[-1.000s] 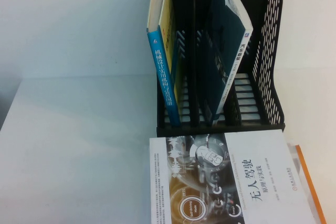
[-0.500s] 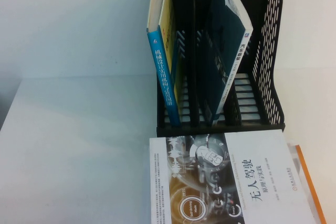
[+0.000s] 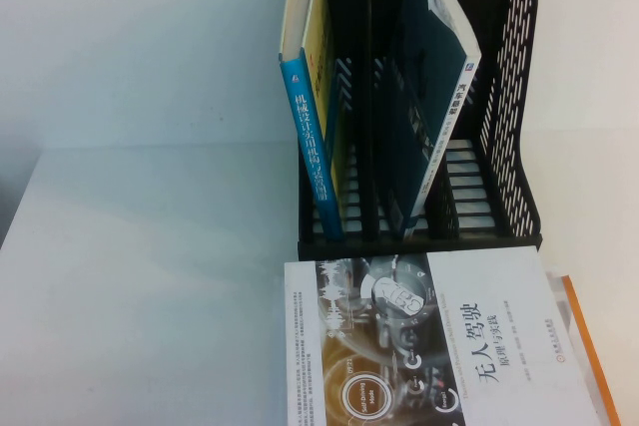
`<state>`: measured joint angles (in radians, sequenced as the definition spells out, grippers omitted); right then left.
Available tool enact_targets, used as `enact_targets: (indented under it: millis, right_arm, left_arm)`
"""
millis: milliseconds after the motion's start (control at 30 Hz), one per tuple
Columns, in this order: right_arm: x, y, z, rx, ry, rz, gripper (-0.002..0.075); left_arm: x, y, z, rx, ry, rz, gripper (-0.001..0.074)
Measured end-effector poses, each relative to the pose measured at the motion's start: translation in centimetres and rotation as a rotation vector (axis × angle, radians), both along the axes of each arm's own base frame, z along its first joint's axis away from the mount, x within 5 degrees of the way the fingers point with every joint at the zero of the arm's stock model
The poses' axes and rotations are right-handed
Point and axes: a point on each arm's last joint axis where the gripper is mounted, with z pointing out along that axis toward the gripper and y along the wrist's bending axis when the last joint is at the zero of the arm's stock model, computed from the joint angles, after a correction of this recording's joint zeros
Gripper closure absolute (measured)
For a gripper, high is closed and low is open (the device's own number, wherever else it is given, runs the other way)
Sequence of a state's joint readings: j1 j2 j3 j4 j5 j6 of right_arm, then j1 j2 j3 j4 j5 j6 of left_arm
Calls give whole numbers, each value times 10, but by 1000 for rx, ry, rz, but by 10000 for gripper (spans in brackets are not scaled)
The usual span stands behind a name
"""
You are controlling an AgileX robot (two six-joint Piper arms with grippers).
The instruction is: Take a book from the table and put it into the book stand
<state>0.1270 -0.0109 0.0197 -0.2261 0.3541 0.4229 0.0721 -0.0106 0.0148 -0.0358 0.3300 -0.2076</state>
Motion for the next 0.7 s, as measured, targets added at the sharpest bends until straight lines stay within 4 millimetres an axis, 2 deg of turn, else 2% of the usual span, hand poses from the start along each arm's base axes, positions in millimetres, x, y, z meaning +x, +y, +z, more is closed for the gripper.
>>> enact_targets:
  millis: [467, 700]
  right_arm:
    - [1, 0, 1, -14, -16, 4, 730]
    - [3, 2, 9, -6, -118, 27, 729]
  left_arm:
    - [1, 1, 2, 28, -33, -1, 738]
    - [4, 1, 27, 2, -315, 10, 738]
